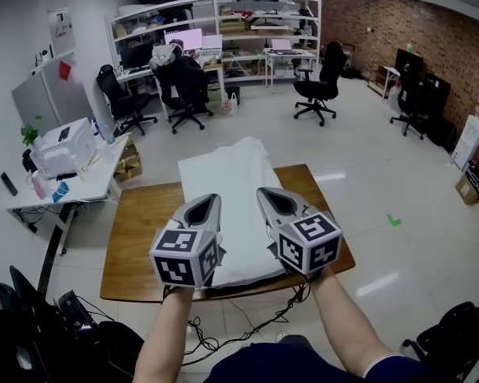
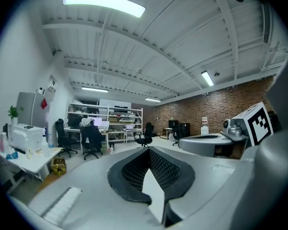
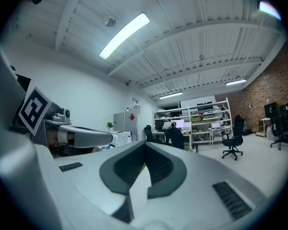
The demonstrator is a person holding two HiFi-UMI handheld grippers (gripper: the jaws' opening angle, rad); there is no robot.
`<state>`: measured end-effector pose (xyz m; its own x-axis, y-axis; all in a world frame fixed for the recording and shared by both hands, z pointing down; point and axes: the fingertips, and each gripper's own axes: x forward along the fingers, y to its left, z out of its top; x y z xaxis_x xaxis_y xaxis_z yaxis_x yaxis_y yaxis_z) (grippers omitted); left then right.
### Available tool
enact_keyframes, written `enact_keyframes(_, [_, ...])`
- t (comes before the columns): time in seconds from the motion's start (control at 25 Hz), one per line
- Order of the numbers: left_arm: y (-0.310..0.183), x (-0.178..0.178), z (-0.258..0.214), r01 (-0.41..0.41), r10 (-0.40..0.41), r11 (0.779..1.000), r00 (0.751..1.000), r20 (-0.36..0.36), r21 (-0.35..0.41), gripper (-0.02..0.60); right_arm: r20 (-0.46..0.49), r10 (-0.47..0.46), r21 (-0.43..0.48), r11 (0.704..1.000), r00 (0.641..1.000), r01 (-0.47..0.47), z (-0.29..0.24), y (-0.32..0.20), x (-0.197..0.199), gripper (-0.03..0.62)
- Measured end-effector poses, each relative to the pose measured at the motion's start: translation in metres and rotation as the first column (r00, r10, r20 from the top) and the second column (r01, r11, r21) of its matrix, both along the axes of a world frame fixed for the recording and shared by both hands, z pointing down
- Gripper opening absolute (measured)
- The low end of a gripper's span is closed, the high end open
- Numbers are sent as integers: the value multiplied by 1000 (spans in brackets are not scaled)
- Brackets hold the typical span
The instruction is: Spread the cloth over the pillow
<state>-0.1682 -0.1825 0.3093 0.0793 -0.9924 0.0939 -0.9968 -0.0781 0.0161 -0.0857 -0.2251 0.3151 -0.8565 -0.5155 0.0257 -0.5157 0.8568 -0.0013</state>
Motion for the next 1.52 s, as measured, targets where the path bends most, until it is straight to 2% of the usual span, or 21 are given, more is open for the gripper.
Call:
enact_keyframes(0.12, [7,11,8,-12,12,1000,1000,-1,-9,3,-3,-15,-13,1000,1000,15,10,10,8,14])
enact_keyframes(0.4, [18,37,45,-97,93,994,993,-67,-48,3,-2,-60,-51,997,998,60,33,25,17,14])
enact_keyframes(0.8, [17,27,64,-62,58,996,996,-74,-60,3,27,-75,-89,993,997,77,50,26,9,14])
enact_keyframes(1.52, [7,17,67,-47,41,997,994,-98,-63,3,-2,-97,-64,993,995,97,44,18,-6,14])
